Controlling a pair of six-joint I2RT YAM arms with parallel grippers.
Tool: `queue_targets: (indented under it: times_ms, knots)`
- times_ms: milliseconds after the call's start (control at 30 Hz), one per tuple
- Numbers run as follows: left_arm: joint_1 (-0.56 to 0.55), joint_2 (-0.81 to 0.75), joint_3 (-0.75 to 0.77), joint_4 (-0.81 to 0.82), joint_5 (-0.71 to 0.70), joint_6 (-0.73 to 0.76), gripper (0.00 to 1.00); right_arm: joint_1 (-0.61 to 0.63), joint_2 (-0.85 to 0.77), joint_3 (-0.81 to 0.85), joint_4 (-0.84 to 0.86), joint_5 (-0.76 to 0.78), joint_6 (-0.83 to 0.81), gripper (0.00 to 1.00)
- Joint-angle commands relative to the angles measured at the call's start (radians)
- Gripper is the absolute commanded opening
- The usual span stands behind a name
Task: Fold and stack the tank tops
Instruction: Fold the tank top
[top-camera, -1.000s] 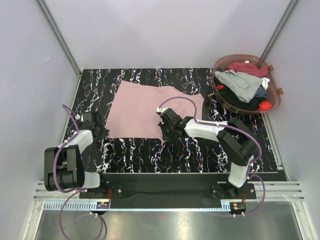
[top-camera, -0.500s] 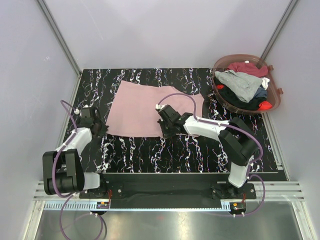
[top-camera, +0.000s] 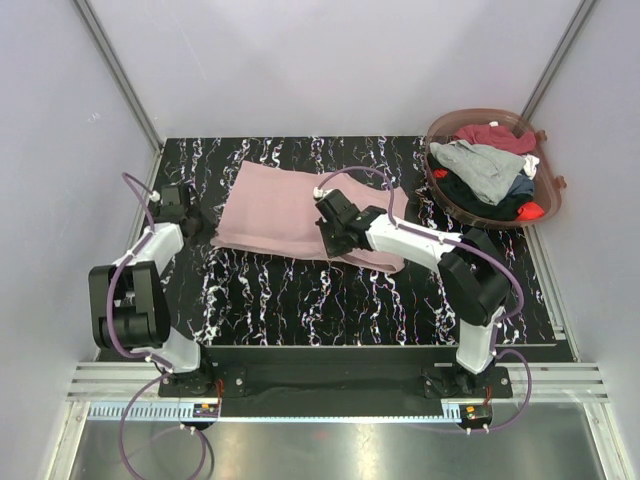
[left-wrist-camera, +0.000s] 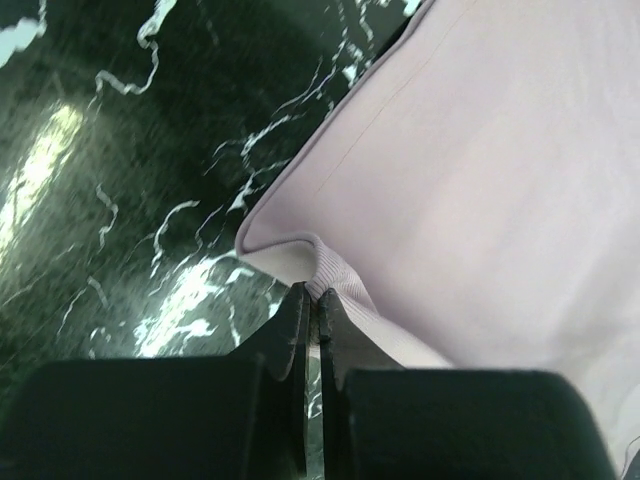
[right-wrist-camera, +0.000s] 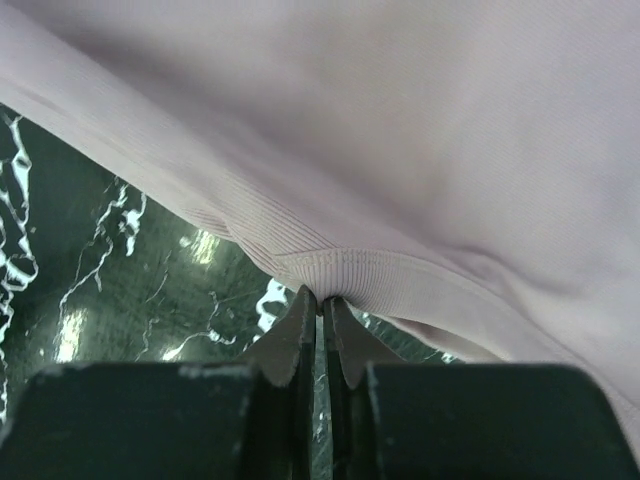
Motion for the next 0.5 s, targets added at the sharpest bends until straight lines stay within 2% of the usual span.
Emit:
queue_targets:
  times_ms: [0, 467]
  knots:
    - [-0.003, 0.042, 0.088, -0.002, 0.030, -0.011, 0.00, -0.037, 0.015, 0.061, -0.035, 0.020, -0.004, 0.00]
    - [-0.034, 0.189, 0.293, -0.047, 0.017, -0.020, 0.00, -0.116, 0.109, 0.180, -0.066, -0.014, -0.023, 0.00]
